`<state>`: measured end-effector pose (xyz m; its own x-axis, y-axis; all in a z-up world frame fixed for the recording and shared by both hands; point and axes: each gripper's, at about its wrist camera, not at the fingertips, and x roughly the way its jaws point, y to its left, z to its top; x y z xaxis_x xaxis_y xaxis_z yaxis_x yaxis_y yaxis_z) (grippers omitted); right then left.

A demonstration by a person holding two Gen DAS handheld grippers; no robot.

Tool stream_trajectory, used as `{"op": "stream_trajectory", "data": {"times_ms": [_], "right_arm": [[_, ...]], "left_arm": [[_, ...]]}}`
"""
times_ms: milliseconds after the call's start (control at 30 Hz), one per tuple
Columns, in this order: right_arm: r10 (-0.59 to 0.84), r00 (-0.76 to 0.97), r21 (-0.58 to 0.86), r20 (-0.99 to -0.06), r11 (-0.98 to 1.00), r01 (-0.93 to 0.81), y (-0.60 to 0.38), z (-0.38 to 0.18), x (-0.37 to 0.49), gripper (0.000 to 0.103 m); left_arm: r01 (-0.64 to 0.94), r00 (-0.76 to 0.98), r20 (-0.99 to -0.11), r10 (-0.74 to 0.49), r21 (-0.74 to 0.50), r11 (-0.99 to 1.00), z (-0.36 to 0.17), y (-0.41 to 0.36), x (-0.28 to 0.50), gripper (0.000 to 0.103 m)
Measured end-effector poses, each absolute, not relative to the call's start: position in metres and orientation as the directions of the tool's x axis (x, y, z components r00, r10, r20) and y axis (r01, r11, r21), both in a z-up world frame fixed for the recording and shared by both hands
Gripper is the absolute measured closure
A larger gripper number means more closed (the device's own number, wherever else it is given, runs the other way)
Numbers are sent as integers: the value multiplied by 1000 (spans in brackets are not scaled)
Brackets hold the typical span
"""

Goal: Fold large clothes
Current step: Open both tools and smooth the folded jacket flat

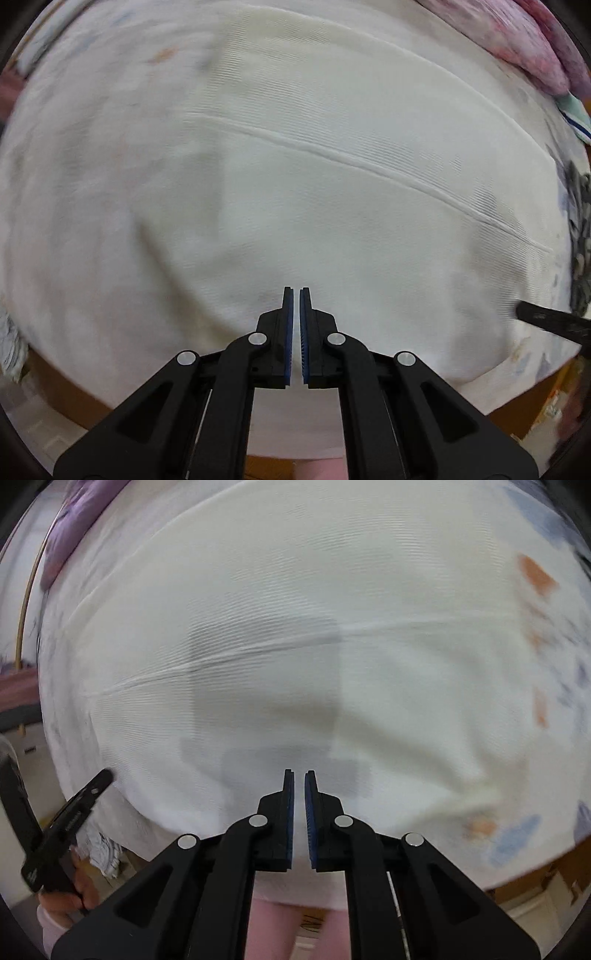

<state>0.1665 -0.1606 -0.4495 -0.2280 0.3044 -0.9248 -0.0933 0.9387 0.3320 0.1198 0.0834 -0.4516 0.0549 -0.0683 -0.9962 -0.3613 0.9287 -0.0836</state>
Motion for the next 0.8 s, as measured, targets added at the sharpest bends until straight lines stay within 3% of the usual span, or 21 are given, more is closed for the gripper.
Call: {"op": "stream_trajectory", "data": {"times_ms": [67,167,233,333,367,400,433,500,800], "right_arm": [[273,-269,309,-923,946,-98,-141,-470,159,96],[271,-306,307,-913,949,-77,-140,-484,146,95],[265,-345,307,-900,949,-71,-141,-485,132,95],[288,-369,330,-884,942,-57,-146,-476,127,93],[294,-377,338,-878,940,-54,-148,-473,130,89],[303,-384,348,-872,936,-50,-150,-470,136,71],[316,-388,360,-866,932,-45,-158,-464,139,43],[327,-343,360,-880,932,-36,-169,-449,145,25],[393,-181,401,-902,916,-5,-250,-407,158,18]], "left_arm": [[-333,23,-994,-109,-111,936,-469,62,126,100],[-268,-22,-998,-53,-45,962,-481,41,121,100],[-276,-45,-993,-110,-93,957,-479,42,114,88],[-295,-63,-989,-134,-110,949,-473,48,103,87],[-287,-79,-989,-122,-94,953,-470,48,101,84],[-285,-90,-990,-113,-83,955,-467,48,99,66],[-287,-86,-989,-118,-89,954,-463,46,101,43],[-277,-52,-993,-108,-90,957,-451,46,106,38],[-249,19,-998,-63,-66,966,-404,30,142,30]]}}
